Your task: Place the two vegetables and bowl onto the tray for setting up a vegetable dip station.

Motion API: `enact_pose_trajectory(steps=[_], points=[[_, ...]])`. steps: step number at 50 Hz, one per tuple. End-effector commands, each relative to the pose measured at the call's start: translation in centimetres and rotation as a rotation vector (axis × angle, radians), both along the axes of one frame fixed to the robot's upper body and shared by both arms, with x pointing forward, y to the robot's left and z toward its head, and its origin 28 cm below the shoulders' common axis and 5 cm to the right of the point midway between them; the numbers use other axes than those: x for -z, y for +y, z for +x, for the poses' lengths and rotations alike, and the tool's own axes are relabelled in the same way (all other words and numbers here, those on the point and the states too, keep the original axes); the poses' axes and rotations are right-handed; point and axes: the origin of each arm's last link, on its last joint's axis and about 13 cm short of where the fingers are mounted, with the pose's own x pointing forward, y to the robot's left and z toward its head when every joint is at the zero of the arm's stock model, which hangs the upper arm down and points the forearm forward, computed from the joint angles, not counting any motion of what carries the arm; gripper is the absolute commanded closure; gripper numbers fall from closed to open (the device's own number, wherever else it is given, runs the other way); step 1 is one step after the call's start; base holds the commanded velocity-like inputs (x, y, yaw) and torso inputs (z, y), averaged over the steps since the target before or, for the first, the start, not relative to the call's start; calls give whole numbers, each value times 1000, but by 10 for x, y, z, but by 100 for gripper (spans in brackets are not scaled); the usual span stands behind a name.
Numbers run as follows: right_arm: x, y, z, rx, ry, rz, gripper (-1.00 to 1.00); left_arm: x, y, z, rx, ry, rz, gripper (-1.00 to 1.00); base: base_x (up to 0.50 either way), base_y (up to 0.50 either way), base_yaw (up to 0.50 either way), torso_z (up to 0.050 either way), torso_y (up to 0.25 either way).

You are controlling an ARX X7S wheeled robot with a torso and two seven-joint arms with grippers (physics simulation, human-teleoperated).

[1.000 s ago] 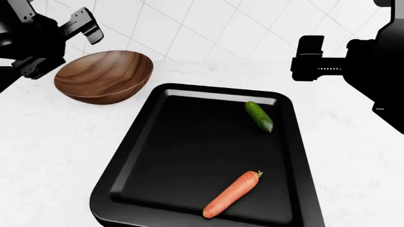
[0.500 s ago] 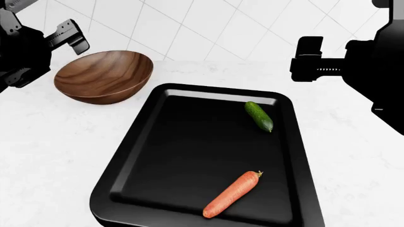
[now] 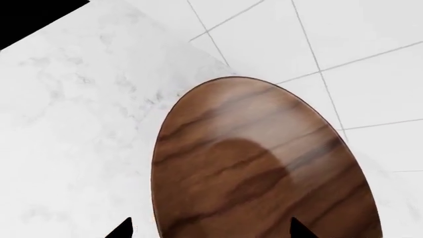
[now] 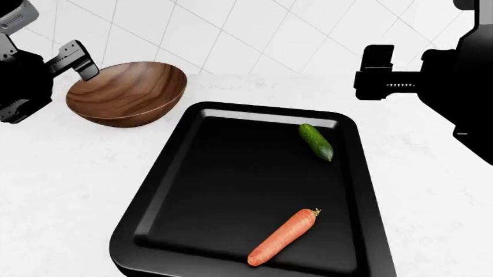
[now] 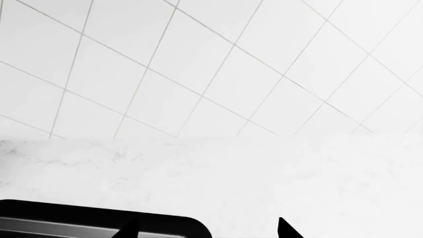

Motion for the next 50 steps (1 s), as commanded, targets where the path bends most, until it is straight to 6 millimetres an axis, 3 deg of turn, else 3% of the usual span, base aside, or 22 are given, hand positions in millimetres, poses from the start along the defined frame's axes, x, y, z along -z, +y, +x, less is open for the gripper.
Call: enact_pose_trajectory(steps=[1, 11, 31, 50], points=[[1, 0, 0, 0, 0, -1, -100, 18, 1, 1, -6, 28, -14, -100, 0, 0, 0, 0, 0], [1, 0, -1, -1, 0, -1, -100, 30, -4, 6, 5, 43, -49, -100, 0, 0, 0, 0, 0], [1, 1, -1, -3, 3, -1, -100, 32, -14, 16, 7, 39, -115, -100, 0, 0, 0, 0, 0], [0, 0, -2, 2, -1, -1, -100, 48, -17, 21, -24, 62, -156, -100, 0, 0, 0, 0, 0]])
